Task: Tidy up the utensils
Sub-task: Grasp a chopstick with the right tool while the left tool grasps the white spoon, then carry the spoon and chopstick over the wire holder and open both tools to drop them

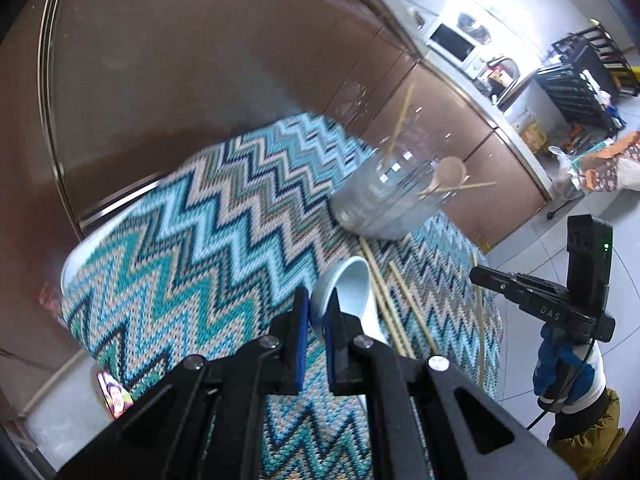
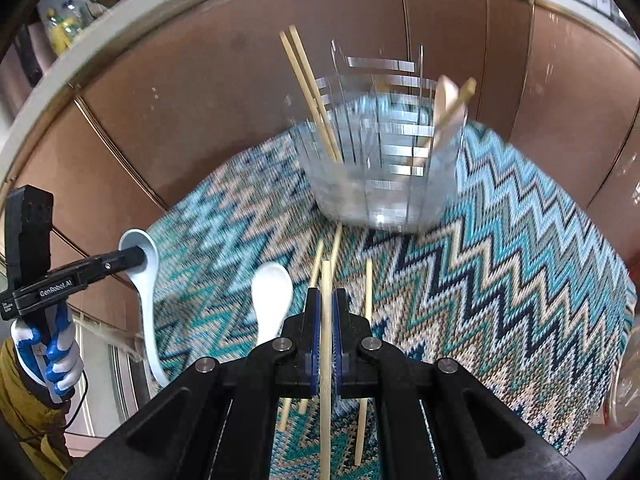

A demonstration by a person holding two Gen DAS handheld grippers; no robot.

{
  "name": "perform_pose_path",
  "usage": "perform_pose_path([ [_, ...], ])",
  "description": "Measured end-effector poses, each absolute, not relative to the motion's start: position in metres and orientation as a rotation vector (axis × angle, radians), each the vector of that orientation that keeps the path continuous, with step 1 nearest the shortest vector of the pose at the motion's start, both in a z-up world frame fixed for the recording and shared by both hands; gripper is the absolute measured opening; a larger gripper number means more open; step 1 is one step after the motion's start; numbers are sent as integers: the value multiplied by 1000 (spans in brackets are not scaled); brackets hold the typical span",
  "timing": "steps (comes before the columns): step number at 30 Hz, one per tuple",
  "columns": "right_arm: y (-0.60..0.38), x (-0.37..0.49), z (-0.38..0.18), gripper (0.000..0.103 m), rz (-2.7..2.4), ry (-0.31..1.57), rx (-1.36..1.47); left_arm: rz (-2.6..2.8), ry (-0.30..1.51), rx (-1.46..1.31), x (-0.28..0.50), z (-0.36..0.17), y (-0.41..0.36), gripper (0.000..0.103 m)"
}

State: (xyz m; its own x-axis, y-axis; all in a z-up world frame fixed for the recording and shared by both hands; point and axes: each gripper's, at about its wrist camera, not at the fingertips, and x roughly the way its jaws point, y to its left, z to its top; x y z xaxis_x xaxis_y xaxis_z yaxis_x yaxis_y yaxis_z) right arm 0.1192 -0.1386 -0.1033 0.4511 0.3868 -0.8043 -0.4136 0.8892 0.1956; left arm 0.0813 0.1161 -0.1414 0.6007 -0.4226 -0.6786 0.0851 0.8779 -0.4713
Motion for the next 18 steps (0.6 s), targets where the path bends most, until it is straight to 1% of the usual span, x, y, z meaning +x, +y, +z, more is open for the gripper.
perform_pose_path([
  [7,-130,118,-44,5,503,755,-8,-320,740,-358,92,-81,100,6],
  [11,-129,126,3,5,500,556,29,-318,613,-308,108,-36,81,6],
  [15,-137,142,34,5,449,363,97,-285,477,-254,126,-1,59,6],
  [18,-142,158,42,5,384,246,121,-234,380,-198,147,14,34,6],
])
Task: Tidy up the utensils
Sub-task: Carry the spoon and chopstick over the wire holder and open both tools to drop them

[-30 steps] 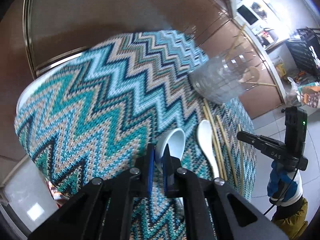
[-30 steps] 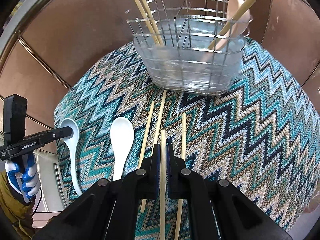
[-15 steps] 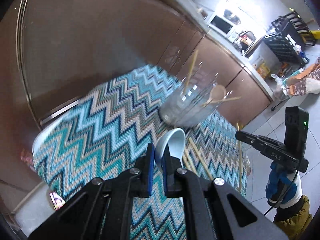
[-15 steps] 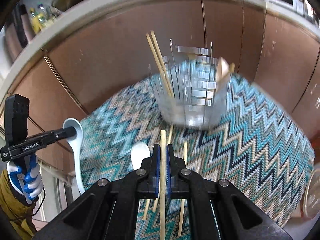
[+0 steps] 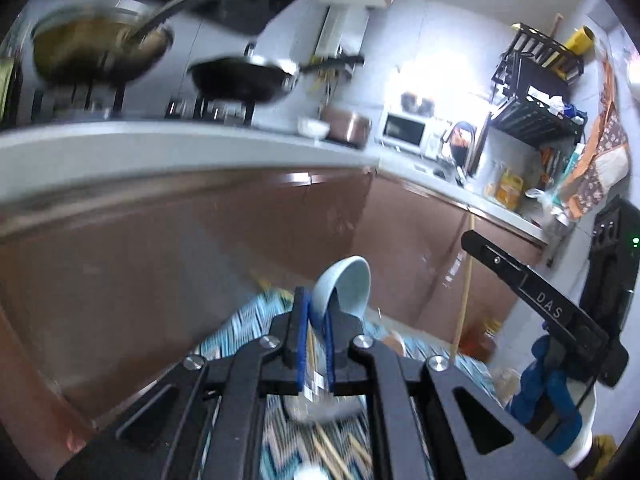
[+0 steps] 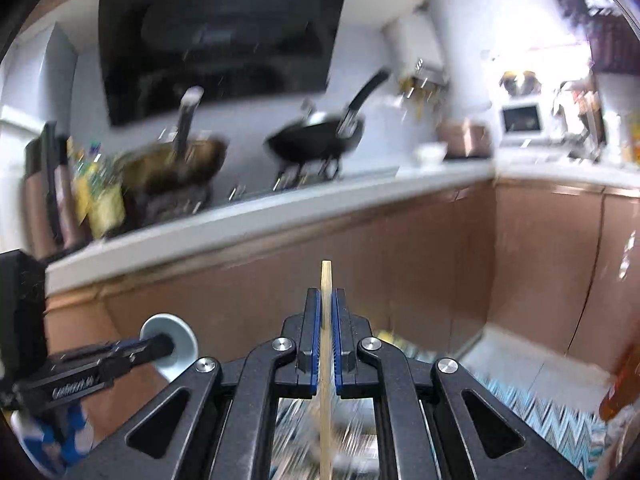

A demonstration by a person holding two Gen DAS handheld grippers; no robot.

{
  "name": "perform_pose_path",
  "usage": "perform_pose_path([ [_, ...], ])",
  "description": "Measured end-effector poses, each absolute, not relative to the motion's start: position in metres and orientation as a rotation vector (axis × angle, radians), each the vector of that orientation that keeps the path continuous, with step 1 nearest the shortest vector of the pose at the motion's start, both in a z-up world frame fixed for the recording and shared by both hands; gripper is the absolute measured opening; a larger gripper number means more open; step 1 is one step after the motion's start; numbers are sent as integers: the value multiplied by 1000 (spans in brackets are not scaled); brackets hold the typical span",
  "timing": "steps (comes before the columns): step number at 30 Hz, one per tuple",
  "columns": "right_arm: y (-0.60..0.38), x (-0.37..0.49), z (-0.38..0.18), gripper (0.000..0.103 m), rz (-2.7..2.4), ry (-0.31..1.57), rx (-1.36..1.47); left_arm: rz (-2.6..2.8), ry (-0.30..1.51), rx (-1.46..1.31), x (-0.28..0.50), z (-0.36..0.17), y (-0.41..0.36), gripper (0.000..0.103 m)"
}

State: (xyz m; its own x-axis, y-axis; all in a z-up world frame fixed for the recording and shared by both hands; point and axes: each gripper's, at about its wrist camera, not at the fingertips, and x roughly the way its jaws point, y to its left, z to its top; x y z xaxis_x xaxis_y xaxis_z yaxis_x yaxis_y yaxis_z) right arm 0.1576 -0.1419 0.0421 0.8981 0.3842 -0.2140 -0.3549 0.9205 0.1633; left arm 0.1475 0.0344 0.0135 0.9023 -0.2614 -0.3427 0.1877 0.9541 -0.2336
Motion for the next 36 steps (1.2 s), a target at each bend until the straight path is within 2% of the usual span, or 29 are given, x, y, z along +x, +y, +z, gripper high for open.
perform_pose_path([
  [5,-146,194,35,5,311,126,176,-153,300,-102,183,7,-5,6],
  [16,-157,223,-27,6,251,126,215,-89,280,3,221,-58,-44,9],
  [19,-159,220,-38,14,254,150,207,-107,300,-23,221,-67,-41,13],
  [23,-163,208,-36,18,253,166,199,-121,316,-61,212,-64,-33,16],
  [28,-171,184,-20,30,240,164,197,-137,286,-69,184,-46,-25,27],
  [30,-173,172,-11,30,229,162,188,-145,276,-67,174,-39,-23,31],
  [36,-180,131,11,34,215,164,162,-165,279,-78,144,-20,-13,32],
])
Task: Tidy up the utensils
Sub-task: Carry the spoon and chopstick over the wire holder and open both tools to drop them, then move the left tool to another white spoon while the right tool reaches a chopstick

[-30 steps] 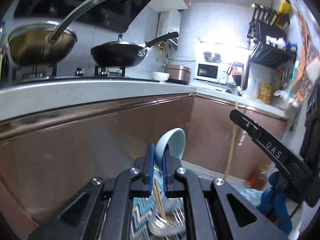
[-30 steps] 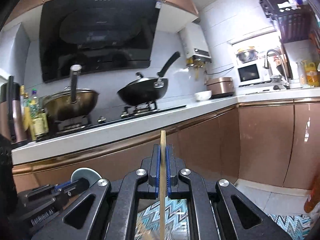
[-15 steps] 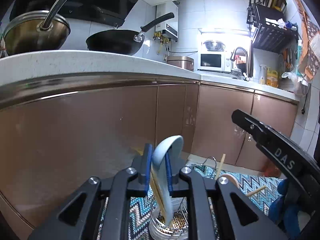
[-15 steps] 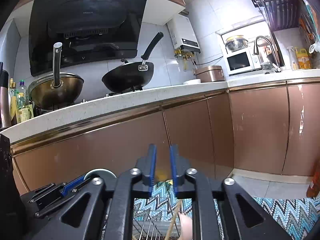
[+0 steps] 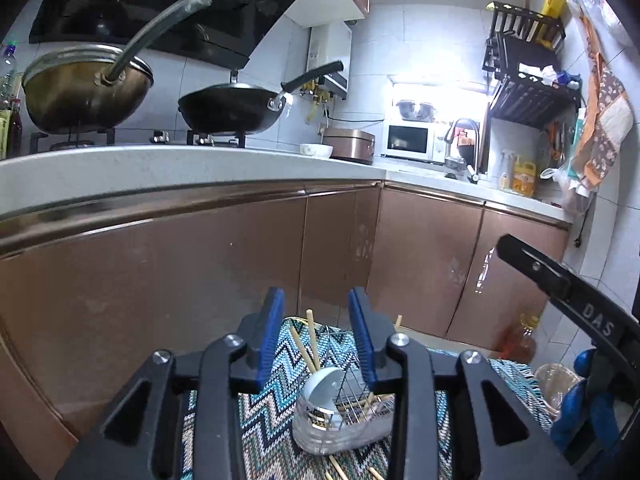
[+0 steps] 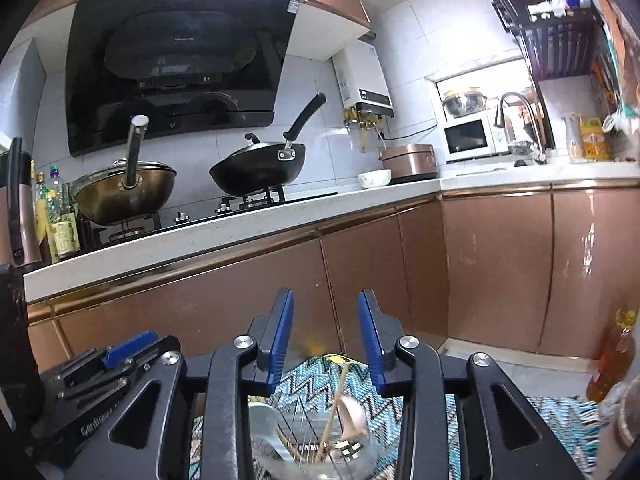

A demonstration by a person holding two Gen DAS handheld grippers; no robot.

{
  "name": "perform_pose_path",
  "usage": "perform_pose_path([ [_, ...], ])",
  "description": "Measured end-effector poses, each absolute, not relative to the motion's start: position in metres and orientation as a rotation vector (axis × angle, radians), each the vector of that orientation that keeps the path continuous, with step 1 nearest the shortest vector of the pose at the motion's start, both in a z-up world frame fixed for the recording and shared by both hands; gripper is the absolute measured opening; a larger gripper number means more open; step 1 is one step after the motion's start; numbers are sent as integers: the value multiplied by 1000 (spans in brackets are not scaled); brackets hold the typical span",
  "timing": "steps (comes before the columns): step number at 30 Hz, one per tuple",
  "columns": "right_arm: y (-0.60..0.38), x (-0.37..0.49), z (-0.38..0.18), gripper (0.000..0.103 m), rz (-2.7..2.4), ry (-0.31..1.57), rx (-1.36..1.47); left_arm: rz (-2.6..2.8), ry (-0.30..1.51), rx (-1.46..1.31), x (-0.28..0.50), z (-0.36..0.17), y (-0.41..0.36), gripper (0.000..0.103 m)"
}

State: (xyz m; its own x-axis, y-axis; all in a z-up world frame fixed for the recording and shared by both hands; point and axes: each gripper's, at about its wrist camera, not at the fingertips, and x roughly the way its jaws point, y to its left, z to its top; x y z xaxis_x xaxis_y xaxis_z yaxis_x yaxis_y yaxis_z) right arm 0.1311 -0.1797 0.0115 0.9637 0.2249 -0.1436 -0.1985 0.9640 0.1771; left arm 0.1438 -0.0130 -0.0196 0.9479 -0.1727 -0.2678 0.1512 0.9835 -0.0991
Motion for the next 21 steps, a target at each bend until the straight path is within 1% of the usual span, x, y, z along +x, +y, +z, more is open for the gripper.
perform_pose_path([
  [8,-185,77,31,34,197,204,121,-171,314,-115,94,6,9,33],
  [15,-183,36,43,34,212,266,68,-177,420,-166,56,5,31,33],
  [21,-173,7,45,34,239,349,19,-206,474,-209,24,3,43,33],
])
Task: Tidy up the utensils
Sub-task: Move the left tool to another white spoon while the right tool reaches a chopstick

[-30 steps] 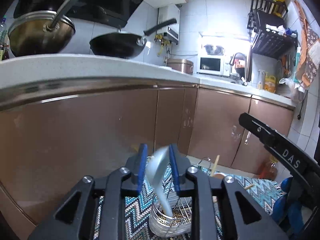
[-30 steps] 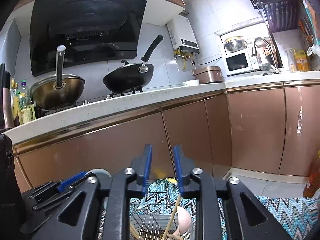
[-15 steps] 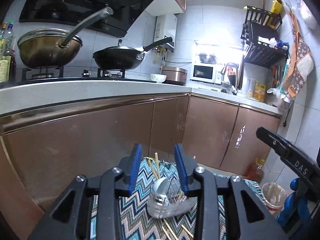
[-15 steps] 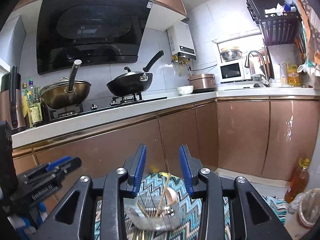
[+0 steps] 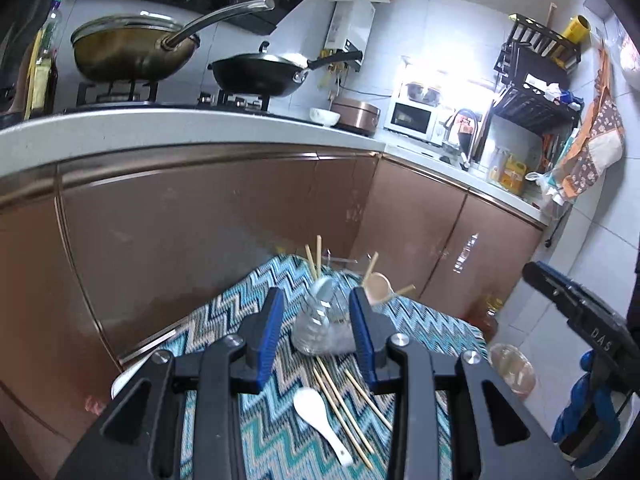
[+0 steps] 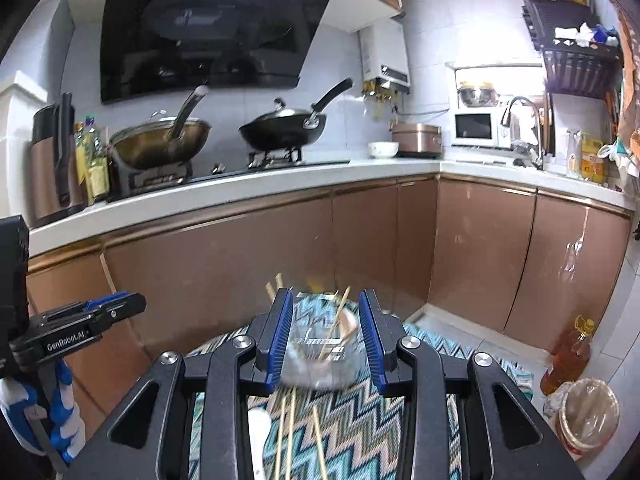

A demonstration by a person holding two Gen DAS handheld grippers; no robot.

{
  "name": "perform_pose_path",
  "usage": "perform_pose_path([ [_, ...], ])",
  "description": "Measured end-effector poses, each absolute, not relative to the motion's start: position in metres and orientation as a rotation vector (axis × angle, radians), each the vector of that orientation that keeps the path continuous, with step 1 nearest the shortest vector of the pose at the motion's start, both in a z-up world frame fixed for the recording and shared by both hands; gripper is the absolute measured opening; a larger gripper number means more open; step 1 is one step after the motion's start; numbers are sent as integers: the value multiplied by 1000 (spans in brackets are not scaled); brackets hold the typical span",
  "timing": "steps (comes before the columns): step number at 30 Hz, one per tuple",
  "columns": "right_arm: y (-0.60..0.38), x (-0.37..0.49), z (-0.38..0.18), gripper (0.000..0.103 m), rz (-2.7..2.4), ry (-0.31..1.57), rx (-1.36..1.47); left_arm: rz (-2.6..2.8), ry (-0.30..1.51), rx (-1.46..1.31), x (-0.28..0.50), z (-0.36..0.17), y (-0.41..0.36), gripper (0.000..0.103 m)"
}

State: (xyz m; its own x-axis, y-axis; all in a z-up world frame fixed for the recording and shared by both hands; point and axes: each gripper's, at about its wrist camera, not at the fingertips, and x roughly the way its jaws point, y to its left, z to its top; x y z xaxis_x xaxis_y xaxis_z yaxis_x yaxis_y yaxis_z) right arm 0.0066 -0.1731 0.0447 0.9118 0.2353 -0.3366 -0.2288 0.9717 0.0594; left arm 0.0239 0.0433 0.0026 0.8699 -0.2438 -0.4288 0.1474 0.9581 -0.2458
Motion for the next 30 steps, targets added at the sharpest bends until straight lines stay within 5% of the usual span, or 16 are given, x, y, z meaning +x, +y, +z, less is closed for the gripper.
perform_pose_path([
  [13,-170,-13,31,34,314,488,23,-347,718,-344,24,-51,64,33],
  [30,-162,71,-72,34,342,757,-1,-396,976,-482,94,-164,70,33],
])
